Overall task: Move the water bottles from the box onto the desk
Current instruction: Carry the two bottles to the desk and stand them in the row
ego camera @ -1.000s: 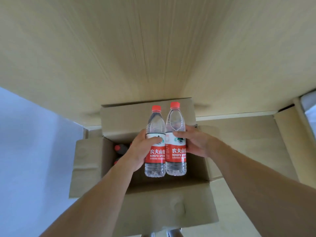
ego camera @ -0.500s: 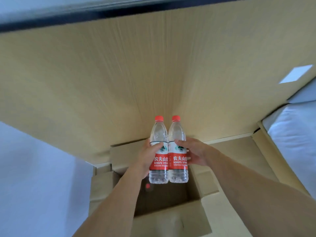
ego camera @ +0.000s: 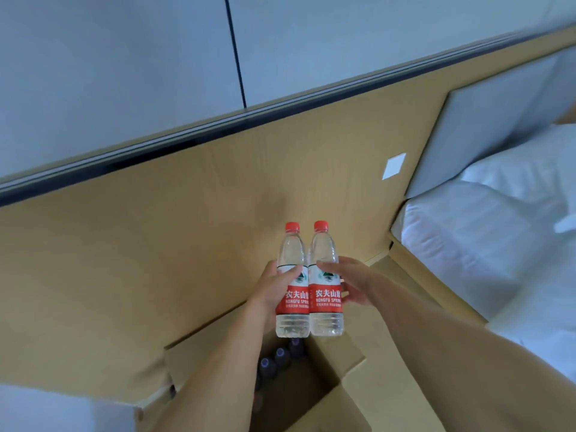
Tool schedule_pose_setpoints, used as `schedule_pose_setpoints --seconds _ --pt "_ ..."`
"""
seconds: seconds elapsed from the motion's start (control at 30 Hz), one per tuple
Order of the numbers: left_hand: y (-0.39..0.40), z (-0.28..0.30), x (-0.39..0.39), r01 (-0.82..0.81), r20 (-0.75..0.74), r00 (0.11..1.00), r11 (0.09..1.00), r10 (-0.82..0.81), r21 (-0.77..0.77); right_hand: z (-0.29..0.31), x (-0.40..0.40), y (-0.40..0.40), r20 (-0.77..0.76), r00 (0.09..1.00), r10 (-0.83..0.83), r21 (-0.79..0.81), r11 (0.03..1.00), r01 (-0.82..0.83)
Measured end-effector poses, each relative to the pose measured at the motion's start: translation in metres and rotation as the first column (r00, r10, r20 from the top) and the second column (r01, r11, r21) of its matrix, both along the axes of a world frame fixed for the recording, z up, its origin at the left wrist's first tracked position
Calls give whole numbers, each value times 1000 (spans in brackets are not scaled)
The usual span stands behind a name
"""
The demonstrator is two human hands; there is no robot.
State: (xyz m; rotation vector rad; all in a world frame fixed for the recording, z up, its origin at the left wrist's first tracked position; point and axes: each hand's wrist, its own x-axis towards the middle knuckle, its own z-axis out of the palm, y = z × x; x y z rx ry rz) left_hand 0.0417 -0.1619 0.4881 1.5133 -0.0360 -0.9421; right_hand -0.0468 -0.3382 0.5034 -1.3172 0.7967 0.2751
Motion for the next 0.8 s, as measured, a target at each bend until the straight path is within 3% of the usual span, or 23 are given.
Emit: schedule_pose_setpoints --seconds 0.43,0.8 --pt "-61 28 -82 354 25 935 935 -354 -12 37 -143 -18 31 936 -350 -18 936 351" --pt "-102 34 -202 694 5 718 717 -696 -67 43 -310 17 28 722 -692 -55 720 692"
